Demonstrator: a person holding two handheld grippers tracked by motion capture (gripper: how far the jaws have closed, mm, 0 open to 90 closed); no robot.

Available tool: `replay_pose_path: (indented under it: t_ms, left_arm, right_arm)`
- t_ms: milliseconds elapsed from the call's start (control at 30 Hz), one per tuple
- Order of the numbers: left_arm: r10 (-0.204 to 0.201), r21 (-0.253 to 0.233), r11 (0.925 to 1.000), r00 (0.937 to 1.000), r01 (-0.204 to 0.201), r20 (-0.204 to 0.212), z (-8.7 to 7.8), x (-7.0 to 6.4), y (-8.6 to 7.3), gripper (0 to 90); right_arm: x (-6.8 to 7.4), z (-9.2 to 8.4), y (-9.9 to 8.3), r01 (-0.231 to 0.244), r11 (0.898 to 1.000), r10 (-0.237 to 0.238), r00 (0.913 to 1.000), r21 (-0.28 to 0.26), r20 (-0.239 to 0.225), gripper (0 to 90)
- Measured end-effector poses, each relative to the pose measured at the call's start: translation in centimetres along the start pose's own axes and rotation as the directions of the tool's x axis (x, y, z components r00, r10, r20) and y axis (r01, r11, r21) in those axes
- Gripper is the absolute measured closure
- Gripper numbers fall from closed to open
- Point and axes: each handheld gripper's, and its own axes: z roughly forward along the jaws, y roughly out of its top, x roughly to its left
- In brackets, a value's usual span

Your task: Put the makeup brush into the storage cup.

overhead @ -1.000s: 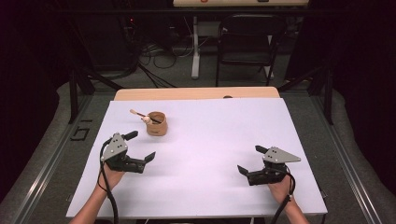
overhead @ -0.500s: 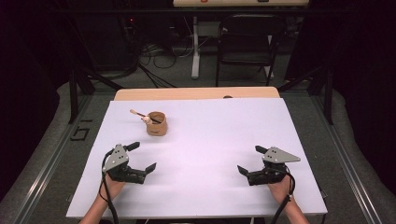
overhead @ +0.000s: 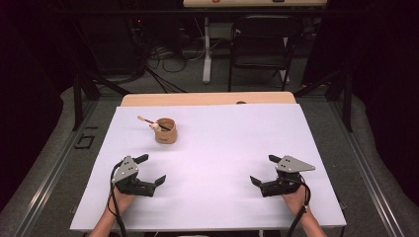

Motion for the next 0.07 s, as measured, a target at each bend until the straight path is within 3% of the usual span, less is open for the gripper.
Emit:
replay_pose_path:
  t_ms: [67]
  left_arm:
    - [-0.004, 0.005, 1.0000, 1.0000, 0.004, 0.006, 0.11, 0.13, -0.06, 0.2]
  right_arm:
    - [-0.04, -0.04, -0.03, -0.002, 1.000, 0.002, 1.0000, 0.003, 0.003, 0.0]
